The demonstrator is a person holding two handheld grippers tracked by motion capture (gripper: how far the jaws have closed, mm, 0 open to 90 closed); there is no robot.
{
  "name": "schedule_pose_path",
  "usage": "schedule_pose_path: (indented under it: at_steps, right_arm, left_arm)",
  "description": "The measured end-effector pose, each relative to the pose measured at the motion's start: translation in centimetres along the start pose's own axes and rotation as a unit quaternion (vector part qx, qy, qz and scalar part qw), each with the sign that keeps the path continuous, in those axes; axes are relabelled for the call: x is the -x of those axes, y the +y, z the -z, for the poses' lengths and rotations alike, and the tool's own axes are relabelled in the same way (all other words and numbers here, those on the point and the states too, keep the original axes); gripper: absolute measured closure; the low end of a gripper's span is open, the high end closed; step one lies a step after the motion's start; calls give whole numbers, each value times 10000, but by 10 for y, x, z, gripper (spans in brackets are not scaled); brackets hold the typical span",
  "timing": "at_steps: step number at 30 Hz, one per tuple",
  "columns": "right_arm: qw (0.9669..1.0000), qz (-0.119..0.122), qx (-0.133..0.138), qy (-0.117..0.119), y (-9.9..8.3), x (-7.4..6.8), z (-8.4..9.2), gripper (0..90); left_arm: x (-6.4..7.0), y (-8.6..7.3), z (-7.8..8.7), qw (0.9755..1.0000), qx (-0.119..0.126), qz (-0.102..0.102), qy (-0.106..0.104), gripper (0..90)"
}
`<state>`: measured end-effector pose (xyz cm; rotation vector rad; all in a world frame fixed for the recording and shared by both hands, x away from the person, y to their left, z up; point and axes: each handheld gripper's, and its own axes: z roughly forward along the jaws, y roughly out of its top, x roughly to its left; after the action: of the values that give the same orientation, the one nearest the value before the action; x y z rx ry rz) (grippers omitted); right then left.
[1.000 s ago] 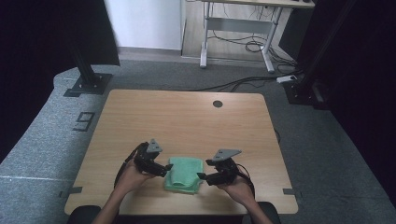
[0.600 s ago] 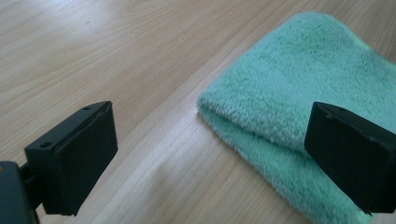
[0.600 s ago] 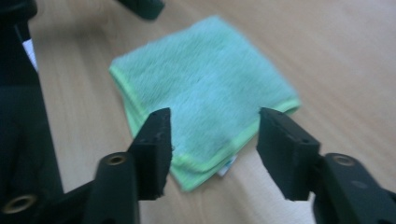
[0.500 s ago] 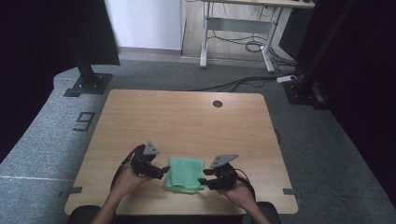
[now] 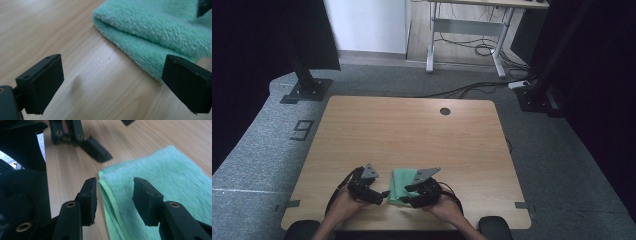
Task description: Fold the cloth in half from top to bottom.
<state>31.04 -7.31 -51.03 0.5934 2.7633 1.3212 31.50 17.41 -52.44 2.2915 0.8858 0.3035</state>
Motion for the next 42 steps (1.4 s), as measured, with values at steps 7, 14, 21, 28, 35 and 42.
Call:
schedule_pose_path:
  at_steps: [7, 14, 21, 28, 35, 42]
  right_arm:
    - [9996, 226, -118, -144, 4, -7, -15, 878]
    - [9995, 247, 62, -179, 16, -7, -7, 891]
    - [9993, 244, 225, -159, 28, -5, -2, 892]
    - [9993, 158, 327, 62, 35, -7, -7, 893]
    - [9997, 157, 112, 119, 27, -9, -22, 892]
    - [9997, 54, 200, 131, 24, -3, -8, 625]
  left_arm:
    - [5, -6, -12, 9995, -224, -186, 131, 38]
    - [7, -7, -16, 9994, -241, -190, 156, 38]
    - [10, -5, -13, 9993, -229, -265, 87, 33]
    - [-19, -16, 14, 9995, 18, 210, 240, 34]
    - [-26, -19, 14, 9991, 3, 285, 305, 37]
    - [-20, -17, 9, 9996, 25, 229, 162, 35]
